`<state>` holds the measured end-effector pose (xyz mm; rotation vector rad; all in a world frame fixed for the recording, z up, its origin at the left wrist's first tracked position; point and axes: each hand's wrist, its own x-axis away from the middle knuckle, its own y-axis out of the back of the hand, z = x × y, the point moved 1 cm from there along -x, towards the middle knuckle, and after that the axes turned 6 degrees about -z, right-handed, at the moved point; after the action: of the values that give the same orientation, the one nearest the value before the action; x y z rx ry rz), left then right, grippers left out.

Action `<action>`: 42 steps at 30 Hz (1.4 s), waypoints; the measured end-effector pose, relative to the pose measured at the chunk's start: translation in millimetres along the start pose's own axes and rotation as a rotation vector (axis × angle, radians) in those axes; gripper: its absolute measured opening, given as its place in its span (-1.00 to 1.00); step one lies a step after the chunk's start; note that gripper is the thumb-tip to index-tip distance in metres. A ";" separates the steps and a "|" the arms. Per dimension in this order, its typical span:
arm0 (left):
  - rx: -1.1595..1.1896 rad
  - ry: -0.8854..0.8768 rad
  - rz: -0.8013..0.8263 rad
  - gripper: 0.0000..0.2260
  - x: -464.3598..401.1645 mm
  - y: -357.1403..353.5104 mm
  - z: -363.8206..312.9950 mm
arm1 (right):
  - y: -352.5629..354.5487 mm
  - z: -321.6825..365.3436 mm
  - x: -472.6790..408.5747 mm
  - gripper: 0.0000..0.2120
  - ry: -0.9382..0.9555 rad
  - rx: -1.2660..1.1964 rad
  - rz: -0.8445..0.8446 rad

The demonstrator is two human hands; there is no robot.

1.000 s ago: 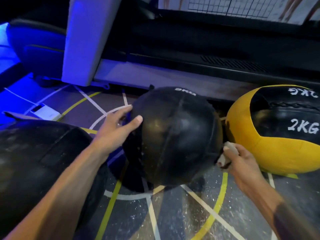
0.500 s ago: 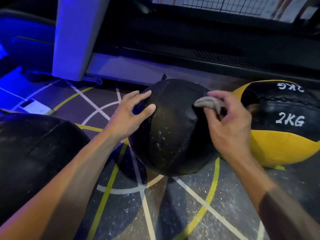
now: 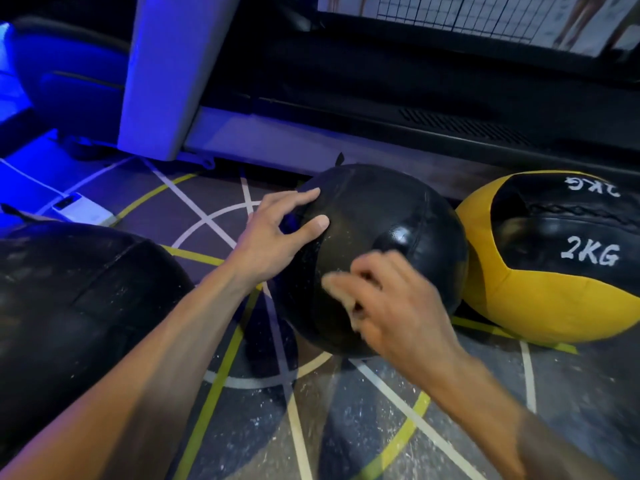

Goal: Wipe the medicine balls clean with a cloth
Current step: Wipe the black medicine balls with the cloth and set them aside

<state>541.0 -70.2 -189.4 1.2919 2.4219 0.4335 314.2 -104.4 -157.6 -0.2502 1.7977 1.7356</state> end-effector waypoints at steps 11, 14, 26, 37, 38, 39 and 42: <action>0.030 0.115 0.009 -0.56 7.8 -1.1 -13.2 | -21.3 18.3 15.7 -0.76 0.333 0.132 0.091; 0.045 0.152 -0.009 -0.54 11.5 0.4 -19.7 | 6.6 -32.5 -36.7 -0.65 -0.108 0.175 -0.186; 0.223 0.207 0.061 -0.37 10.6 9.9 -25.9 | -34.5 31.7 -6.4 -0.82 0.336 0.074 0.062; 0.509 0.323 0.142 -0.27 7.8 0.6 -26.9 | -38.9 34.1 4.9 -0.79 0.243 0.047 0.119; 0.501 0.307 0.142 -0.27 6.8 -1.5 -27.3 | -40.6 41.5 19.7 -0.80 0.392 0.094 0.215; 0.485 0.292 0.149 -0.28 6.2 -4.1 -28.4 | -38.5 41.3 27.1 -0.80 0.486 0.141 0.284; 0.484 0.287 0.172 -0.28 4.9 -12.9 -36.0 | -21.1 11.1 -1.8 -0.77 0.399 0.171 0.162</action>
<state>512.9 -76.5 -163.8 1.7499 2.7767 0.0727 330.3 -96.8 -173.6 -0.4115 2.2966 1.7156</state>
